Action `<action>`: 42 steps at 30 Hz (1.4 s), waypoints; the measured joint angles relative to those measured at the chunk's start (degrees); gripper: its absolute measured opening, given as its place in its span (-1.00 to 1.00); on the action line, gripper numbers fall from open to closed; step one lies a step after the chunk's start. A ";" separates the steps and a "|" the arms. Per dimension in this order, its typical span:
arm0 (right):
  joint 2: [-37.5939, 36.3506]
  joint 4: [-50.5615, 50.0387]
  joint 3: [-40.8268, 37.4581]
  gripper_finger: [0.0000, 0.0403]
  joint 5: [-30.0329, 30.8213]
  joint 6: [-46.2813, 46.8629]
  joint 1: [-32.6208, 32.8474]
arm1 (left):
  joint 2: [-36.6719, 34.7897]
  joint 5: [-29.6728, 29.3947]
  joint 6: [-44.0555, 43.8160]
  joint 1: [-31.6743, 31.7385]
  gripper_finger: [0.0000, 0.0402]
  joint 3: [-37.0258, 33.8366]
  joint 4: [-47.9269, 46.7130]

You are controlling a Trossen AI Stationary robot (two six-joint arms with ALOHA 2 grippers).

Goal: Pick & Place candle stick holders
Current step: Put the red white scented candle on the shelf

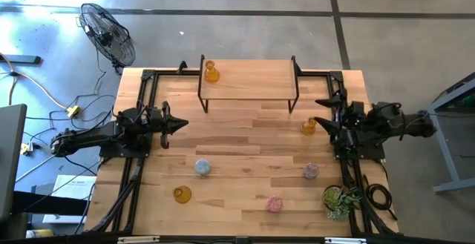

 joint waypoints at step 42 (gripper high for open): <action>67.00 -93.65 58.19 0.40 -3.63 80.17 4.04 | 7.06 0.14 1.53 0.00 -0.99 0.00 0.00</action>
